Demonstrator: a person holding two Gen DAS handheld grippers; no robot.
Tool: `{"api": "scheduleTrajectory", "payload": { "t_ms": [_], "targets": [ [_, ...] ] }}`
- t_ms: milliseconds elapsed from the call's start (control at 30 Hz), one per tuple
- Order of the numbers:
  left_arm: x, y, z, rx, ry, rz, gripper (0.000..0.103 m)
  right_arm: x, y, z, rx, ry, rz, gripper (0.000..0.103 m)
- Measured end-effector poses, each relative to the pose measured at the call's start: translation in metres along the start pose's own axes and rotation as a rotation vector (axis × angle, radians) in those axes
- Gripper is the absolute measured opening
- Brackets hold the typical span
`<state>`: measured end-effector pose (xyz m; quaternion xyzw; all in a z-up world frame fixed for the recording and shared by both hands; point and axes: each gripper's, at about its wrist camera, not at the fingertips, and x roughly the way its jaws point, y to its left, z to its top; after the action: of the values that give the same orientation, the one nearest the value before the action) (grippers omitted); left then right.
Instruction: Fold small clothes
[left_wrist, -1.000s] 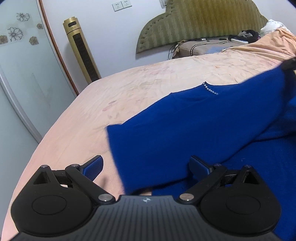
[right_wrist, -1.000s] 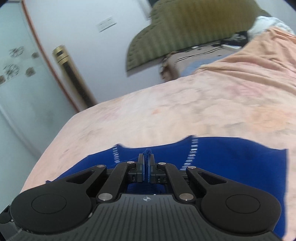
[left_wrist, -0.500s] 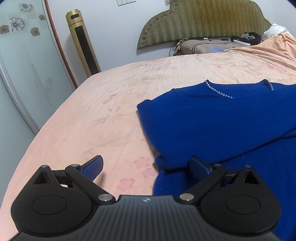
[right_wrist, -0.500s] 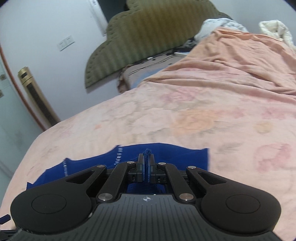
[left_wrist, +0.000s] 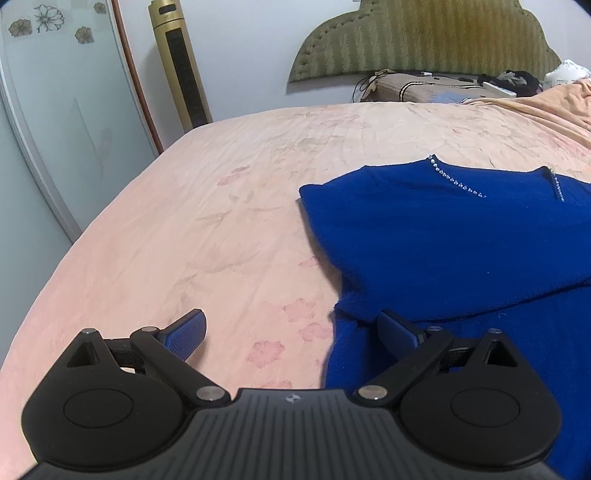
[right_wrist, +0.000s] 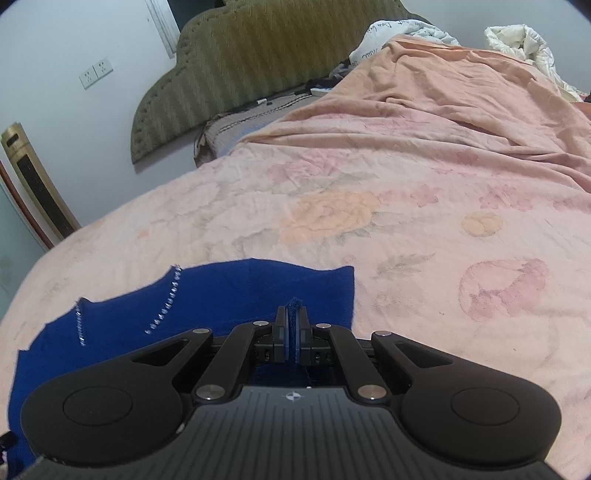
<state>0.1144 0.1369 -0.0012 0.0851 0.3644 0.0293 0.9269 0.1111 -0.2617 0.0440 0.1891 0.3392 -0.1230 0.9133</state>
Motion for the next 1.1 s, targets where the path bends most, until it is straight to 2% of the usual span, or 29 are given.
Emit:
{"api": "scheduleTrajectory", "payload": {
  "t_ms": [33, 133, 200, 300, 400, 533, 633, 700, 800, 933, 1100],
  "targets": [
    [0.0, 0.0, 0.0, 0.0, 0.0, -0.001, 0.1, 0.001, 0.002, -0.002, -0.012, 0.006, -0.018, 0.02],
    [0.0, 0.0, 0.001, 0.006, -0.001, -0.001, 0.1, -0.012, 0.011, -0.007, -0.077, -0.059, -0.082, 0.024],
    [0.0, 0.0, 0.002, 0.009, -0.001, 0.0, 0.1, -0.021, 0.021, -0.013, -0.14, -0.091, -0.078, 0.026],
    [0.0, 0.001, 0.002, 0.003, 0.001, -0.003, 0.1, -0.019, 0.031, -0.022, -0.228, -0.047, -0.016, 0.03],
    [0.0, 0.0, 0.001, -0.002, 0.007, -0.002, 0.1, -0.002, 0.036, -0.031, -0.279, 0.047, -0.034, 0.035],
    [-0.004, -0.001, 0.001, -0.007, 0.008, -0.012, 0.1, -0.01, 0.04, -0.032, -0.253, 0.03, -0.057, 0.038],
    [-0.008, -0.002, 0.0, -0.003, 0.006, -0.022, 0.1, -0.027, 0.045, -0.039, -0.278, -0.001, -0.037, 0.046],
    [-0.01, -0.003, -0.001, -0.003, 0.009, -0.039, 0.1, -0.032, 0.046, -0.045, -0.299, 0.018, -0.018, 0.053],
    [-0.016, -0.003, -0.005, 0.002, 0.022, -0.08, 0.1, -0.032, 0.04, -0.055, -0.305, 0.091, -0.024, 0.055],
    [-0.029, 0.002, -0.02, 0.031, 0.031, -0.135, 0.1, -0.059, 0.031, -0.069, -0.308, 0.088, -0.007, 0.055],
    [-0.037, 0.025, -0.042, -0.01, 0.132, -0.34, 0.1, -0.098, 0.004, -0.086, -0.245, 0.114, 0.065, 0.06]
  ]
}}
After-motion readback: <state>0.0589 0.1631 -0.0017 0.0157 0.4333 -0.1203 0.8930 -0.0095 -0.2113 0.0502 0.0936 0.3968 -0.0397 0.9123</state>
